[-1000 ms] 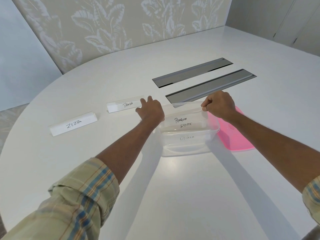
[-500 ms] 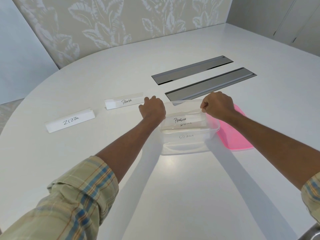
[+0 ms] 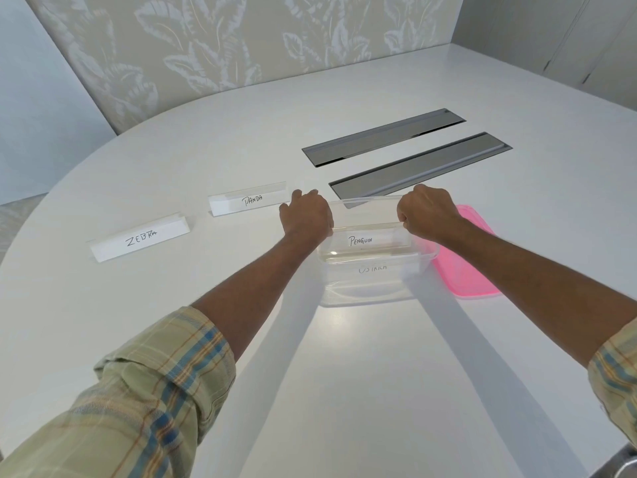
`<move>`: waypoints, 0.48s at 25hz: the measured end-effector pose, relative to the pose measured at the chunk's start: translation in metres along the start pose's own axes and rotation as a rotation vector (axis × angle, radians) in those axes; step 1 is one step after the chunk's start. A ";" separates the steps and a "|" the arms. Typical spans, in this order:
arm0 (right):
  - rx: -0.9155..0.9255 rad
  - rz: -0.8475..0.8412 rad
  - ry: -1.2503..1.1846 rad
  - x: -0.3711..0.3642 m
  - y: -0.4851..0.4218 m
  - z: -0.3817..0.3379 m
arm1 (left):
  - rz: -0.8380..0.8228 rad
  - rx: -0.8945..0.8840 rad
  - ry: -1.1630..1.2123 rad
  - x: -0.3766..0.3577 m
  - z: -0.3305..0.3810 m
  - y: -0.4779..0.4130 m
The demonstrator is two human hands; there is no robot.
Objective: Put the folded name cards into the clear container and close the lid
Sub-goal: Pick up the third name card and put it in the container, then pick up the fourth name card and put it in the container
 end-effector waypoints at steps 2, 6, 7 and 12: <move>0.016 0.014 0.010 0.001 0.000 -0.001 | 0.011 -0.008 0.030 -0.002 -0.001 0.000; 0.007 0.001 -0.065 0.004 0.001 -0.002 | 0.090 -0.002 0.230 0.003 -0.010 0.004; -0.007 0.000 -0.111 0.008 0.001 -0.003 | 0.131 -0.004 0.293 0.007 -0.013 0.006; -0.027 0.084 -0.345 0.051 -0.007 -0.022 | 0.302 0.041 0.490 0.039 -0.057 0.015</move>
Point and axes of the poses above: each hand's wrist, its own y-axis away from the middle knuckle, its own x-axis out of the back of the hand, z = x × y, the point moved 7 cm from there along -y, towards the middle knuckle, and after that the axes turned 2 degrees about y, right-handed, at the moved point
